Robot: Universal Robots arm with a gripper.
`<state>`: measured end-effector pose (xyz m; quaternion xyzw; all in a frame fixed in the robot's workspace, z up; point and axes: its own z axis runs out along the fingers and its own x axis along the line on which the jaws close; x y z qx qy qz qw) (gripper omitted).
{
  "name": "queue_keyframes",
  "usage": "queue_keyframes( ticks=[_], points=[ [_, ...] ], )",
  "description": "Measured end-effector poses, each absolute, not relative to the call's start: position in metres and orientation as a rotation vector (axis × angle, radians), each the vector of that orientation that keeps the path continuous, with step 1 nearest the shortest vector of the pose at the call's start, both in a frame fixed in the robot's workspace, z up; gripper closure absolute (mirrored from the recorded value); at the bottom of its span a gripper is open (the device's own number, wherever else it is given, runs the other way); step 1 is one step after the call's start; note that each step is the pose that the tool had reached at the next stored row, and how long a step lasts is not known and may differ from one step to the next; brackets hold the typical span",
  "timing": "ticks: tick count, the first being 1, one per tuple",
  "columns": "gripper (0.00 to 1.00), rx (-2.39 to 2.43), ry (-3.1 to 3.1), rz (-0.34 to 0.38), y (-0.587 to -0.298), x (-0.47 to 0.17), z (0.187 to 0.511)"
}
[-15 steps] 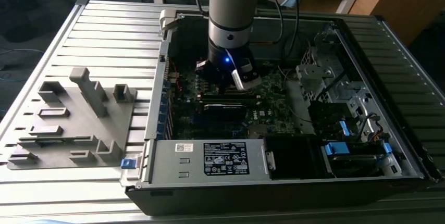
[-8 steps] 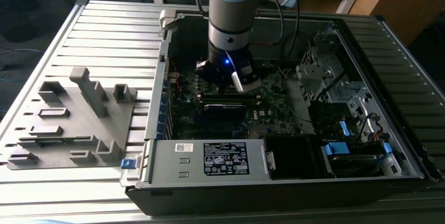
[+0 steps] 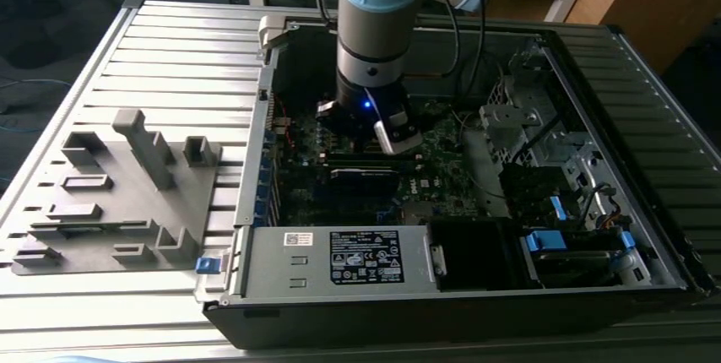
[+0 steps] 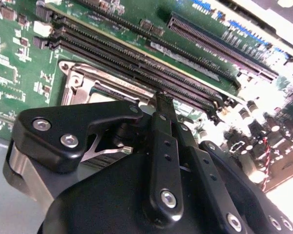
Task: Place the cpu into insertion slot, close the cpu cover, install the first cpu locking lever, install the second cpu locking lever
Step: 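Install the second cpu locking lever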
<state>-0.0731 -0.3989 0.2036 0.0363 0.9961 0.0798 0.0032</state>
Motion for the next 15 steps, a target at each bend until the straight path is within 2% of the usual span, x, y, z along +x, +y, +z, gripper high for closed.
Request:
queue_keyframes(
  ticks=[7, 15],
  points=[
    [0.89, 0.114, 3.117, 0.330, -0.4002, -0.0742, 0.2029],
    [0.89, 0.114, 3.116, 0.349, -0.4038, -0.0770, 0.2020]
  ],
)
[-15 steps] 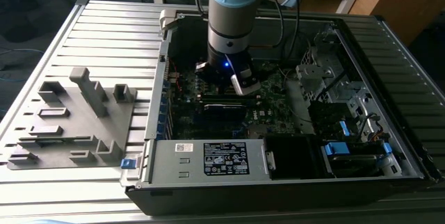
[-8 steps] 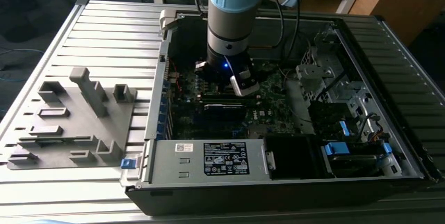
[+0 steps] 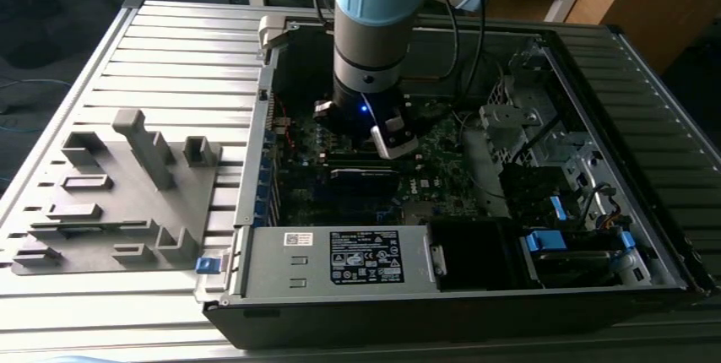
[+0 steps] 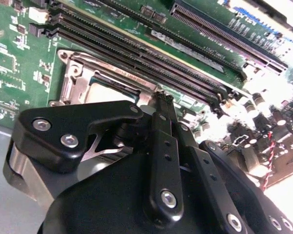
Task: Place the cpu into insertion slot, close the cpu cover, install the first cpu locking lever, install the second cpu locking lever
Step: 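Install the second cpu locking lever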
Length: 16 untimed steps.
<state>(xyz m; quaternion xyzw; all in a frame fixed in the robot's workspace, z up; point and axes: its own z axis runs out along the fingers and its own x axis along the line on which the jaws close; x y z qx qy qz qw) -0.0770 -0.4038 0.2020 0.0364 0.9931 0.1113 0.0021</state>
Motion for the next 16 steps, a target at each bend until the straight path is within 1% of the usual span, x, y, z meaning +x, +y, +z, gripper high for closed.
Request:
queue_keyframes(
  ticks=[10, 16],
  points=[
    [0.89, 0.114, 3.115, 0.352, -0.4093, -0.0823, 0.1997],
    [0.89, 0.114, 3.113, 0.373, -0.4114, -0.0841, 0.1977]
  ],
)
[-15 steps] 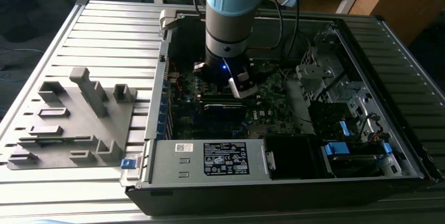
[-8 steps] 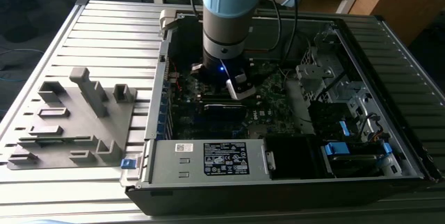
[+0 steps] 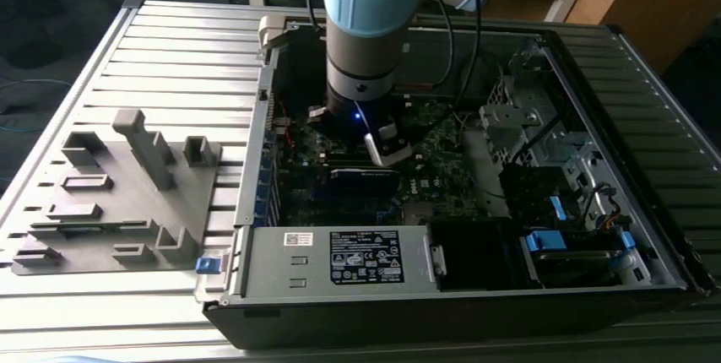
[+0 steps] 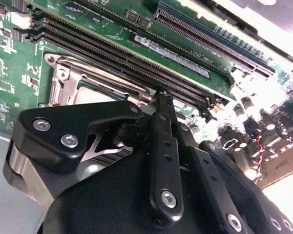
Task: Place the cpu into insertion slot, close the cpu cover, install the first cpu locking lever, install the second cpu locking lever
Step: 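Install the second cpu locking lever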
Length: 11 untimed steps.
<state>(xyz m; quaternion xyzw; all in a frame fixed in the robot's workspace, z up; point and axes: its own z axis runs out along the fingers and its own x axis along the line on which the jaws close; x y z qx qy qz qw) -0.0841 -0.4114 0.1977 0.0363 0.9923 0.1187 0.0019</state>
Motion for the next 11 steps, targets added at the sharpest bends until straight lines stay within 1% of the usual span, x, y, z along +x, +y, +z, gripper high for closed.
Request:
queue_keyframes(
  ticks=[11],
  points=[
    [0.89, 0.114, 3.109, 0.416, -0.4154, -0.0862, 0.1948]
  ],
)
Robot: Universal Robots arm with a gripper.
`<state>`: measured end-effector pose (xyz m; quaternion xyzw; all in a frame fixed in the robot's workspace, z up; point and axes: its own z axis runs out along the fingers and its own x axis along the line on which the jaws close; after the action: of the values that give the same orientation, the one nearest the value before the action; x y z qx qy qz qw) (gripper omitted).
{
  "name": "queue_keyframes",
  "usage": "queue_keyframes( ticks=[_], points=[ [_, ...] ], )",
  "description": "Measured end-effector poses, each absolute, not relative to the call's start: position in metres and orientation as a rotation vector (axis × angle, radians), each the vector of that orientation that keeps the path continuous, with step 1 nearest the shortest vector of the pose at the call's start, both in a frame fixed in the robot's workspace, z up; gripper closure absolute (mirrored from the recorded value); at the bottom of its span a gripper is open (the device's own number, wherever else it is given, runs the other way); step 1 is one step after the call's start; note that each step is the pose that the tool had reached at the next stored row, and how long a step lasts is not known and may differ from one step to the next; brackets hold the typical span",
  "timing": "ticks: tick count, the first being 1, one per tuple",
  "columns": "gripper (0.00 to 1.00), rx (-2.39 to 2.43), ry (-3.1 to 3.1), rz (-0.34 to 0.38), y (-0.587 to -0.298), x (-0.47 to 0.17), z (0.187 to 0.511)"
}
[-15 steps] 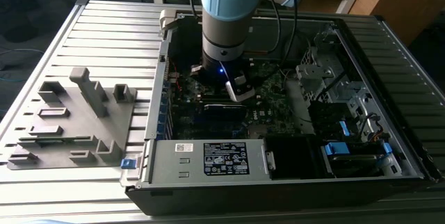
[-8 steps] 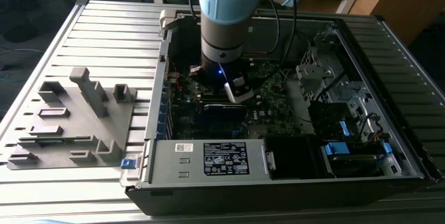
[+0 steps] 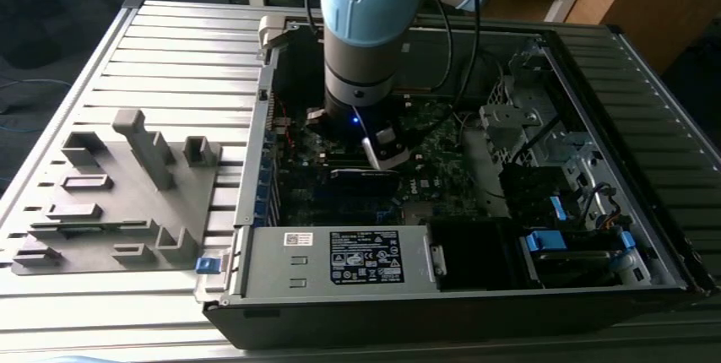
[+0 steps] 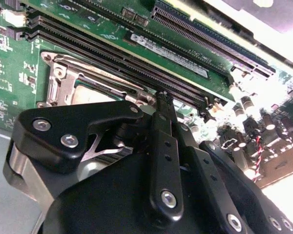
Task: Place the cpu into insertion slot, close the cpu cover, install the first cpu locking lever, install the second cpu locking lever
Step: 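Install the second cpu locking lever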
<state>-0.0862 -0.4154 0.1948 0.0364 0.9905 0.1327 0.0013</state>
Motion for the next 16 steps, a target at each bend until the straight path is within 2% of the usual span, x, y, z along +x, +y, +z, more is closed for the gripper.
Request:
queue_keyframes(
  ticks=[8, 16],
  points=[
    [0.89, 0.114, 3.100, 0.490, -0.4167, -0.0872, 0.1941],
    [0.89, 0.114, 3.098, 0.500, -0.4170, -0.0875, 0.1942]
  ],
)
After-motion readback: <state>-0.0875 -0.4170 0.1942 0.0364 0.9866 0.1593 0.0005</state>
